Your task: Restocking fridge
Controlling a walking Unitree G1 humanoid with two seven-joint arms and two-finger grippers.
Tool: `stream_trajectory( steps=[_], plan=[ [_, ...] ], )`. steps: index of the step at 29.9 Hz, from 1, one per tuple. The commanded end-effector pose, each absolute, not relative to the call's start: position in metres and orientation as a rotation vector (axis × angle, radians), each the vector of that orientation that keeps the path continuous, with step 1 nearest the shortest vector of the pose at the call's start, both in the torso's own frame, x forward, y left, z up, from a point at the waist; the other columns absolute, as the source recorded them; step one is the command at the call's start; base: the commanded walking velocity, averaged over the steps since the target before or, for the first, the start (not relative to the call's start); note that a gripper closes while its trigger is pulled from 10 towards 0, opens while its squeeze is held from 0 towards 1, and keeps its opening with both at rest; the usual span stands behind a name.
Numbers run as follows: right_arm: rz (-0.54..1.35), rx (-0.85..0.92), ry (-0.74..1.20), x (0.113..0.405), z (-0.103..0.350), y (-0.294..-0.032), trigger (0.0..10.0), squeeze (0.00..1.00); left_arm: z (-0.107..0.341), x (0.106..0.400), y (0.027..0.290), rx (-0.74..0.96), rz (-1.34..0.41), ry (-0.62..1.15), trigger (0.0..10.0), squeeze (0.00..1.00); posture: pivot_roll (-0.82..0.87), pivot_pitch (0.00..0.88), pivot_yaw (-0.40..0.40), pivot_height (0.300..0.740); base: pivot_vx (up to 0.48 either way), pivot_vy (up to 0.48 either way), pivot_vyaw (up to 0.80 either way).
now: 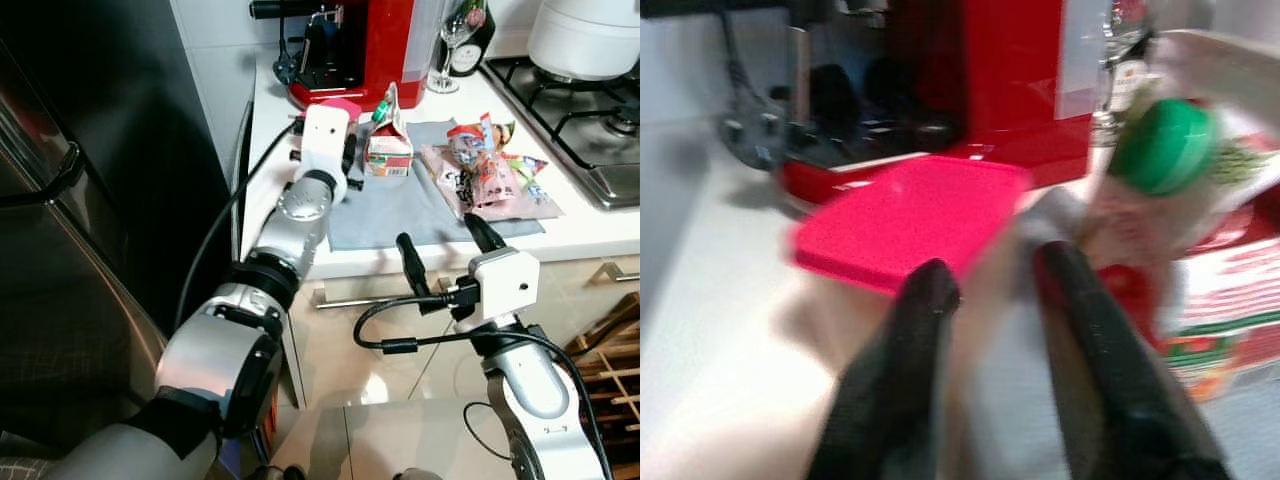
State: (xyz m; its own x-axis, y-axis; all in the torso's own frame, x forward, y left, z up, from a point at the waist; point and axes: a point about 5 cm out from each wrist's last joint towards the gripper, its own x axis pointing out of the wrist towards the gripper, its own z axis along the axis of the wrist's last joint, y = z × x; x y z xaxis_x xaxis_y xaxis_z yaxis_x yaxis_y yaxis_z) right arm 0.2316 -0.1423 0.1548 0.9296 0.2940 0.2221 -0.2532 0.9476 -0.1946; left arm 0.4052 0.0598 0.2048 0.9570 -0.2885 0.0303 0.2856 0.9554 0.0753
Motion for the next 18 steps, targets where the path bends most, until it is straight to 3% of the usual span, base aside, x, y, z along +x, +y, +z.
stream_trajectory(
  steps=[1, 8, 18],
  plan=[
    [0.282, -0.167, -0.26, 0.231, 0.155, -0.144, 10.0, 0.0, 0.201, 0.407, 0.074, 0.115, -0.304, -0.035, 10.0, 1.0, -0.24, 0.041, 0.081, 0.74, 0.0, 0.0, 0.0],
    [0.277, -0.171, -0.256, 0.229, 0.153, -0.145, 10.0, 0.0, 0.196, 0.408, 0.109, 0.172, -0.332, -0.022, 10.0, 1.0, -0.24, 0.034, 0.083, 0.74, 0.0, 0.0, 0.0],
    [0.279, -0.181, -0.248, 0.227, 0.152, -0.147, 10.0, 0.0, 0.205, 0.406, 0.126, 0.185, -0.456, -0.095, 10.0, 1.0, -0.25, 0.04, 0.079, 0.74, 0.0, 0.0, 0.0]
  ],
)
